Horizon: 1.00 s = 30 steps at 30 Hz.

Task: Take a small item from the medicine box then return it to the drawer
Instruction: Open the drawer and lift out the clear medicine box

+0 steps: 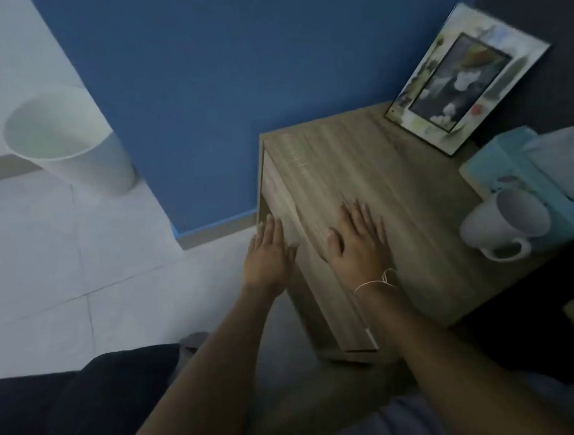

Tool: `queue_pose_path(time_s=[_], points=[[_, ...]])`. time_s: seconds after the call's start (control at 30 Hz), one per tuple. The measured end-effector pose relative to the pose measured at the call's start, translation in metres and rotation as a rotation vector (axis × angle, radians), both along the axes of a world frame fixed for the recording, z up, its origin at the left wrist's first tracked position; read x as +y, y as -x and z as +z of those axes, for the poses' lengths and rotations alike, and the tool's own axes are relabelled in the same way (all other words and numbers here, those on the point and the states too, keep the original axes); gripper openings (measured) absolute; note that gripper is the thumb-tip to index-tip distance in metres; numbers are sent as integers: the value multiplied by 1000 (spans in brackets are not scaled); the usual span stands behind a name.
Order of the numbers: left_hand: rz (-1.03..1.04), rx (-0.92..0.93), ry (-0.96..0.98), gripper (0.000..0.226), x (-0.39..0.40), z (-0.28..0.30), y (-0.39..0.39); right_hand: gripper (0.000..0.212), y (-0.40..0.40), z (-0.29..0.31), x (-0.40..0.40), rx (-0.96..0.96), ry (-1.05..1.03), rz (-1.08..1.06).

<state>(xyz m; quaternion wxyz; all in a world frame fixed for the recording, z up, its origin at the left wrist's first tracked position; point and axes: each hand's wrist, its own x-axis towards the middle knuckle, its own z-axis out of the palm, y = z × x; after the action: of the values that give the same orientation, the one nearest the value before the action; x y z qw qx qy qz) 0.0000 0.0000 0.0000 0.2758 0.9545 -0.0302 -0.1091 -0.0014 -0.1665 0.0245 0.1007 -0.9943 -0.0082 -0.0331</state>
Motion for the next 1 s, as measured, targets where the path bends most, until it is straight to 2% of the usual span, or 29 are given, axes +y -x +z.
queue_pose_path(time_s=[0.33, 0.5, 0.7, 0.8, 0.9, 1.0], points=[[96, -34, 251, 81, -39, -32, -21, 59, -3, -7, -5, -74, 18, -10], [123, -35, 297, 77, -41, -30, -15, 58, -3, -8, -4, -74, -13, -15], [128, -37, 267, 74, -19, -31, -4, 58, -4, -7, -5, -70, -22, -8], [117, -110, 233, 75, -1, -25, 6, 57, -3, -4, -5, -72, -22, -8], [55, -213, 66, 76, 22, -15, 13, 57, -2, 0, -4, -41, -18, 2], [-12, -220, -135, 76, 43, -8, 19, 57, -3, 2, -5, -31, -18, 14]])
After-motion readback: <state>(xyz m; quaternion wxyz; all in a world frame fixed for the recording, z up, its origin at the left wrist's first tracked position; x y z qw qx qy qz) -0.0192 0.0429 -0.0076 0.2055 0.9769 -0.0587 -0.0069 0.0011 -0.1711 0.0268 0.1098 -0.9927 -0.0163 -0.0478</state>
